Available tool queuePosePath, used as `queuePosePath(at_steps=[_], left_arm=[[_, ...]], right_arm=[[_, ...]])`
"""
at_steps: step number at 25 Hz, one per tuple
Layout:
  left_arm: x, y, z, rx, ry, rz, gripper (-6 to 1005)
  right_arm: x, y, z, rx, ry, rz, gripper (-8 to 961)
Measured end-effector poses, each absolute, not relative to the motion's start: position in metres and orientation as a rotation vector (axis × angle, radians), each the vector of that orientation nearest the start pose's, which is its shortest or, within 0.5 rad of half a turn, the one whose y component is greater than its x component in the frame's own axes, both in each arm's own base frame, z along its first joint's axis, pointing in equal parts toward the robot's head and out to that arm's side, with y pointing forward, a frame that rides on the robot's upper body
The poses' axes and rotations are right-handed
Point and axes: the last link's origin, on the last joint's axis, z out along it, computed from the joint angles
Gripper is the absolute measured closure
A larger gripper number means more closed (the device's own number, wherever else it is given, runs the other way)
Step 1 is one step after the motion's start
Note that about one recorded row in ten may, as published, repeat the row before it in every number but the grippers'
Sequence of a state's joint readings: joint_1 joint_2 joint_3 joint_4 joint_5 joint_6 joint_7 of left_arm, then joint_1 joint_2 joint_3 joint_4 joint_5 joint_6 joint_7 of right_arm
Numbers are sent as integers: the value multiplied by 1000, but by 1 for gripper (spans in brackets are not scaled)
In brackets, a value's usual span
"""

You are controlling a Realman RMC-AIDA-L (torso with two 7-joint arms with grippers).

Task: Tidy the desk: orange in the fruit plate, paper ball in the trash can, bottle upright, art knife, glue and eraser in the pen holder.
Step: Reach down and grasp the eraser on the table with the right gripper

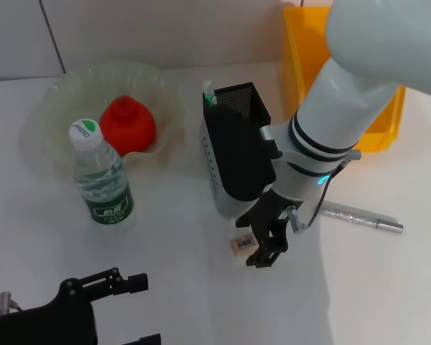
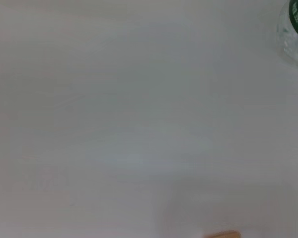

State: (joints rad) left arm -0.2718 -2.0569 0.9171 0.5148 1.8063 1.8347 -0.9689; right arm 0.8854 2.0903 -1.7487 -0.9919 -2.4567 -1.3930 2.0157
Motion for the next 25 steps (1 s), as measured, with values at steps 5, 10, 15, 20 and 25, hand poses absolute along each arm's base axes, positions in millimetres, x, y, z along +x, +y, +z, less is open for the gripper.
queuePosePath(at_steps=[5,10,15,20,25], left_arm=[[-291,214,-23,-2872,-367,-1011,216],[-291,213,-23,-2873,-367,-1013,216],[-290,213,-24,-2873,-369,-1018,216],[-290,213,-23,-2873,-366,-1022,216],[-291,214,-23,-2870,-359,-1015,216]], right_arm=[[136,353,-95,-3017,-201,-854,322],[136,353,-95,-3015,-203,-853,368],[138,352,-98,-3009,-214,-865,403],[140,350,-103,-3009,-230,-875,406],[140,351,-103,-3004,-200,-868,476]])
